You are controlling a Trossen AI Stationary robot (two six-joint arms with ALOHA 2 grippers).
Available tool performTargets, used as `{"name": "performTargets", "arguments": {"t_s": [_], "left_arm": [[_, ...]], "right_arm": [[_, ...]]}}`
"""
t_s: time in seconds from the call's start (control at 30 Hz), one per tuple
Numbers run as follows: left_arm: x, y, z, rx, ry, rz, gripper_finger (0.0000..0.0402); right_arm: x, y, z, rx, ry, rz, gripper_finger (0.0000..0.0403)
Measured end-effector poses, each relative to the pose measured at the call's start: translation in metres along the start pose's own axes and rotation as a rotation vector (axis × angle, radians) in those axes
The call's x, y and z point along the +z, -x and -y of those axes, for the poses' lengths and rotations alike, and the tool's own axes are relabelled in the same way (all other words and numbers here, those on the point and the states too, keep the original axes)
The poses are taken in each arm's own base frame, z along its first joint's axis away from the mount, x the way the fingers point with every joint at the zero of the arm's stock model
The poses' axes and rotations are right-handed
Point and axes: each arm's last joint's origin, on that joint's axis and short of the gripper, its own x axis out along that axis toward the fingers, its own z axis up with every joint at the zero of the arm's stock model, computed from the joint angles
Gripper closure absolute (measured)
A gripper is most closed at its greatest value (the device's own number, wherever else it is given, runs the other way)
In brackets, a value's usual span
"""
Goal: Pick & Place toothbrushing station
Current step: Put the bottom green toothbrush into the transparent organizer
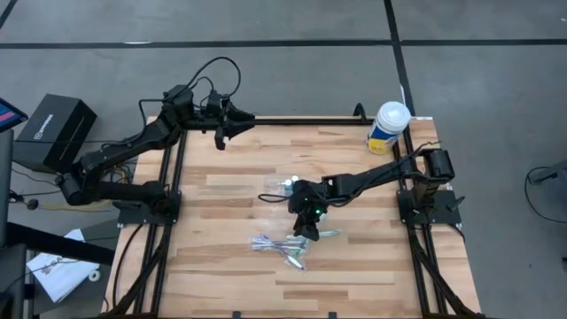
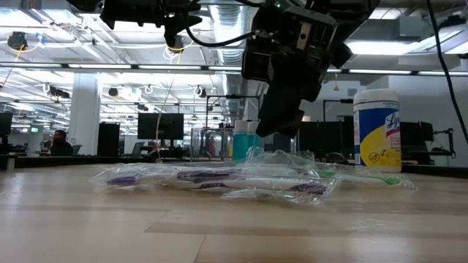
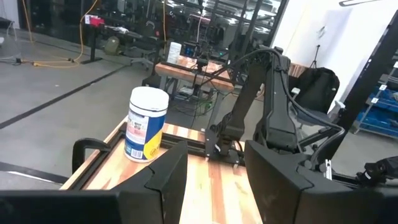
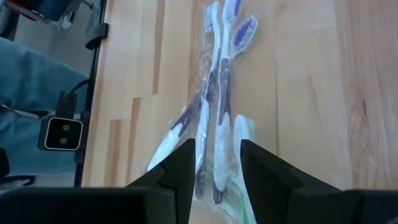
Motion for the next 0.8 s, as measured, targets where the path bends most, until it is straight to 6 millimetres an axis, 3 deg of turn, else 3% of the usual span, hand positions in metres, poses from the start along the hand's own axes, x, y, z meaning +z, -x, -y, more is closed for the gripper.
{"name": "performTargets", "arguments": {"t_s": [0.27,0.53,0.8], "left_arm": [[0.000,0.000,0.000,0.001,0.000,-0.003,0.0247],[-0.001,0.000,0.000,0.002,0.006,-0.011,0.0247],[-0.004,0.000,0.000,0.001,0.021,-0.032,0.0247]], "right_arm": [[0.000,-0.001,0.002,-0.023,0.023,0.009,0.0285],[-0.010,-0.035,0.019,0.028,-0.034,-0.036,0.0285],[0.000,-0.032,0.027,0.016,-0.024,0.030,0.0293]]}}
